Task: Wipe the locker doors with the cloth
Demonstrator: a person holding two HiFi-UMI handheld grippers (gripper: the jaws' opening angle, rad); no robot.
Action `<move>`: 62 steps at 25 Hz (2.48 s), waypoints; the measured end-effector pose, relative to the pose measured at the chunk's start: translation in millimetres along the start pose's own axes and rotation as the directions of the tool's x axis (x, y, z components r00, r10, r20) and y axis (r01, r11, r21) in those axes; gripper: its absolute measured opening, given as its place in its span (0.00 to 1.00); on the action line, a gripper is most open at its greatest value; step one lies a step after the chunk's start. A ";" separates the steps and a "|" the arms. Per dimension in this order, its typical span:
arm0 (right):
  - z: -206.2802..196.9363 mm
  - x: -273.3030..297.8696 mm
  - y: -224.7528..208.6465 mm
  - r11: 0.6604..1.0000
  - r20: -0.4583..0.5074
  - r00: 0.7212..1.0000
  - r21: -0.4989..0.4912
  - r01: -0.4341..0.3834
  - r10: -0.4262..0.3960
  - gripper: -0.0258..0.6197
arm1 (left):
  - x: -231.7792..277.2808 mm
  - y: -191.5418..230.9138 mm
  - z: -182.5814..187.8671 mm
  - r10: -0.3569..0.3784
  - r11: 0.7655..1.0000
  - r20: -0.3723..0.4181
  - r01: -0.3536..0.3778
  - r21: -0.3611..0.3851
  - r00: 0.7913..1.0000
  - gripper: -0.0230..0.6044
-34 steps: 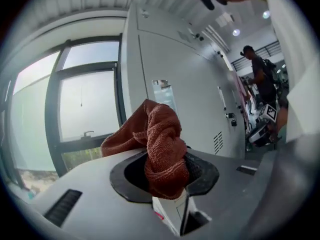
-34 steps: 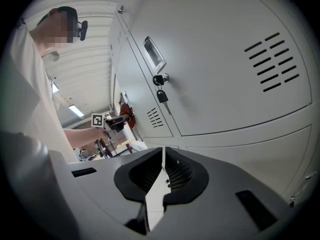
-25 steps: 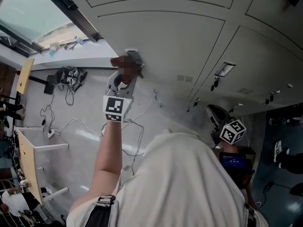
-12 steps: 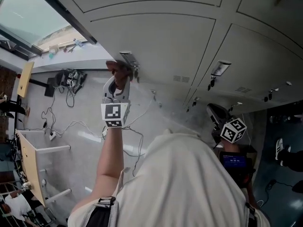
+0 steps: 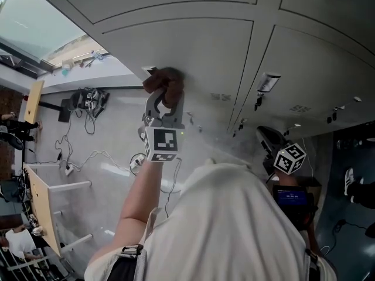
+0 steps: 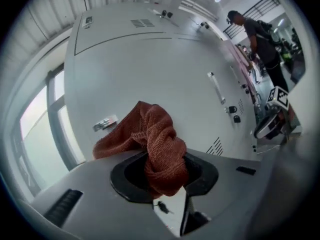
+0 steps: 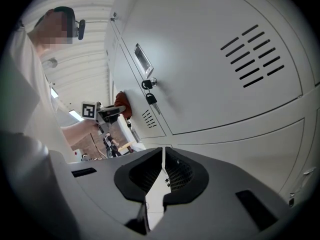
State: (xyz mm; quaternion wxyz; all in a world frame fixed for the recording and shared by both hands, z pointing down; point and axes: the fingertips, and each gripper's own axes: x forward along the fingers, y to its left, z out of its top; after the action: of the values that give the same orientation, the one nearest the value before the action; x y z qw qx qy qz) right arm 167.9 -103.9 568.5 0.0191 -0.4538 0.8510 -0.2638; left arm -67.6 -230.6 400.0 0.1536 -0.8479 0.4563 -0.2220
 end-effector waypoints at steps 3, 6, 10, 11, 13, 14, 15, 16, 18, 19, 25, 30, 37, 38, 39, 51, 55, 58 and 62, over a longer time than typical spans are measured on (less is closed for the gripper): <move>1.2 1.1 2.9 1.000 -0.001 1.000 -0.001 -0.002 0.002 0.09 | 14.1 -44.5 13.8 -0.097 0.995 0.020 0.097 -0.005 0.995 0.22; 4.0 -0.1 3.6 1.000 0.004 1.000 -0.003 0.003 -0.003 0.09 | 26.7 -82.3 21.7 -0.146 0.989 0.028 0.146 -0.011 0.989 0.22; -0.7 -5.3 -8.0 1.000 0.005 1.000 0.003 0.017 -0.017 0.09 | 42.8 -141.4 42.7 -0.298 0.953 0.089 0.301 -0.024 0.950 0.22; -1.6 -7.4 -10.4 1.000 0.006 1.000 0.005 0.023 -0.023 0.09 | 46.5 -155.8 50.6 -0.338 0.940 0.110 0.342 -0.020 0.935 0.22; -2.0 -11.7 -12.3 0.999 0.015 0.999 0.009 0.037 -0.037 0.09 | 49.9 -175.0 65.2 -0.384 0.921 0.140 0.389 -0.007 0.913 0.22; -1.9 -13.5 -12.6 0.999 0.021 0.999 0.012 0.043 -0.043 0.09 | 49.0 -178.9 73.3 -0.391 0.918 0.157 0.396 0.001 0.907 0.22; -1.7 -15.4 -13.5 0.999 0.026 0.998 0.016 0.048 -0.049 0.09 | 46.7 -179.2 83.2 -0.387 0.920 0.180 0.391 0.014 0.904 0.22; -1.5 -17.7 -15.3 0.998 0.030 0.998 0.020 0.054 -0.055 0.09 | 44.0 -176.4 94.3 -0.371 0.927 0.205 0.373 0.031 0.906 0.22; -0.6 -23.8 -22.3 0.997 0.038 0.997 0.026 0.068 -0.069 0.09 | 41.6 -164.0 112.6 -0.311 0.950 0.241 0.308 0.048 0.920 0.22; 0.1 -26.8 -25.9 0.997 0.044 0.996 0.030 0.075 -0.076 0.09 | 40.9 -156.3 117.2 -0.279 0.959 0.250 0.280 0.034 0.927 0.22; 1.8 -29.4 -28.1 0.996 0.060 0.995 0.039 0.079 -0.081 0.09 | 21.3 -76.9 95.7 -0.040 0.990 0.248 0.072 -0.123 0.968 0.22; -5.8 -20.0 -20.3 0.998 0.031 0.998 0.030 0.056 -0.057 0.09 | 4.1 -1.5 49.3 0.112 0.978 0.139 -0.085 -0.188 0.984 0.22; -2.1 -5.9 -8.7 1.000 0.014 1.000 -0.002 0.027 -0.027 0.09 | -40.9 82.3 19.8 0.371 0.904 0.162 -0.316 -0.289 0.914 0.22; -3.9 -7.0 -8.1 1.000 0.010 1.000 0.001 0.028 -0.028 0.09 | -46.3 87.7 12.4 0.391 0.894 0.152 -0.335 -0.296 0.908 0.22; -5.7 -7.5 -7.4 1.000 0.006 1.000 0.004 0.029 -0.029 0.09 | -46.0 90.5 2.3 0.385 0.893 0.129 -0.333 -0.303 0.914 0.22; -14.6 -14.3 -2.6 0.999 0.003 0.999 0.011 0.042 -0.042 0.09 | -29.3 95.6 26.9 0.315 0.900 0.157 -0.242 -0.362 0.936 0.22; -21.1 -18.0 -5.1 0.998 0.003 0.999 0.027 0.050 -0.050 0.09 | -10.5 18.6 75.2 0.075 0.988 0.250 -0.038 -0.151 0.965 0.22; -20.3 -19.0 -5.2 0.998 0.014 0.999 0.027 0.049 -0.049 0.09 | 6.8 -40.7 99.4 -0.069 0.996 0.271 0.081 -0.034 0.960 0.22; -11.9 -28.1 -6.9 0.998 0.035 0.998 0.033 0.056 -0.057 0.09 | 16.7 -83.9 133.8 -0.169 0.983 0.306 0.181 -0.010 0.937 0.22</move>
State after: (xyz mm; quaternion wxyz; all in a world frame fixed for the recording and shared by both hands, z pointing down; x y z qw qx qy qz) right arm 186.5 -79.8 576.1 0.0343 -0.4821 0.8329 -0.2694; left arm 68.8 -191.9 328.4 0.1854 -0.9119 0.3541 -0.0929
